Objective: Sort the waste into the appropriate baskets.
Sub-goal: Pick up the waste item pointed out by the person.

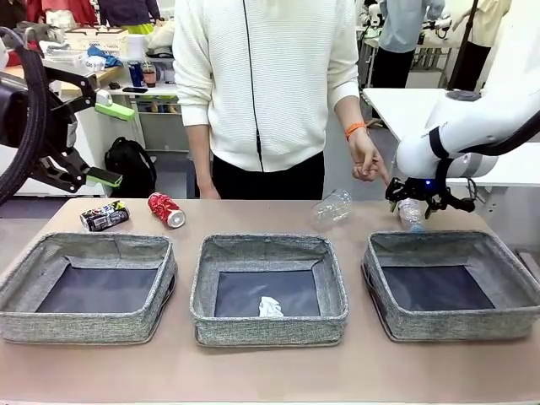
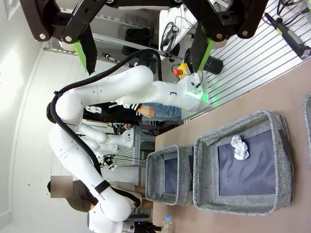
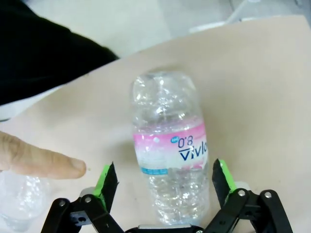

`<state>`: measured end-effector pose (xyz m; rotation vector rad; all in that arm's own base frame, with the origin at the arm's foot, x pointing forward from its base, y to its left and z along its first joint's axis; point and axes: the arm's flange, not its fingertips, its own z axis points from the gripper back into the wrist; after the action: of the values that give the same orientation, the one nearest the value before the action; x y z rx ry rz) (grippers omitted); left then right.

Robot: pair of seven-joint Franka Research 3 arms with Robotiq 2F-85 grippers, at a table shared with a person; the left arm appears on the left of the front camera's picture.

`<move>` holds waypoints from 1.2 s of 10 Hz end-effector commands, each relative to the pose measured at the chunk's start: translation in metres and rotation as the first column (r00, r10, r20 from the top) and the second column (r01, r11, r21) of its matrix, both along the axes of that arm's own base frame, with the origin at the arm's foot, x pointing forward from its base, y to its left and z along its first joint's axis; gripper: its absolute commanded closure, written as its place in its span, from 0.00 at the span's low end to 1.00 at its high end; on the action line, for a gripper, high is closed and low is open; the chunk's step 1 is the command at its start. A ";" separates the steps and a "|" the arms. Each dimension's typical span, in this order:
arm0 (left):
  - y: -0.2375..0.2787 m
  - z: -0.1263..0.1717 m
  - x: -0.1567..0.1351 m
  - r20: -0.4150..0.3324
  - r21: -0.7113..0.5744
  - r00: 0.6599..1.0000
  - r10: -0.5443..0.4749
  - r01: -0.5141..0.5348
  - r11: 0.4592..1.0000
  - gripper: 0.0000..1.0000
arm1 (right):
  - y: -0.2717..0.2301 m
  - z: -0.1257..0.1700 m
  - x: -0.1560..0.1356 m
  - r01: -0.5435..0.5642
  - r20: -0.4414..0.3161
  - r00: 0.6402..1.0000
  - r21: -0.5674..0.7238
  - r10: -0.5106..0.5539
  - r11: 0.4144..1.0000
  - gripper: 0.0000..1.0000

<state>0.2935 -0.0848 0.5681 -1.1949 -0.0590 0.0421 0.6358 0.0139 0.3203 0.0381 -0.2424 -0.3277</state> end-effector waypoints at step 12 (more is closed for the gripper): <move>-0.001 0.001 0.000 0.014 -0.020 1.000 -0.008 0.008 1.000 0.00 | 0.003 0.002 -0.006 0.075 -0.103 0.991 -0.048 -0.080 0.996 1.00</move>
<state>0.2935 -0.0848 0.5681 -1.1952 -0.0590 0.0422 0.6367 0.0167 0.3307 0.0300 -0.2200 -0.3366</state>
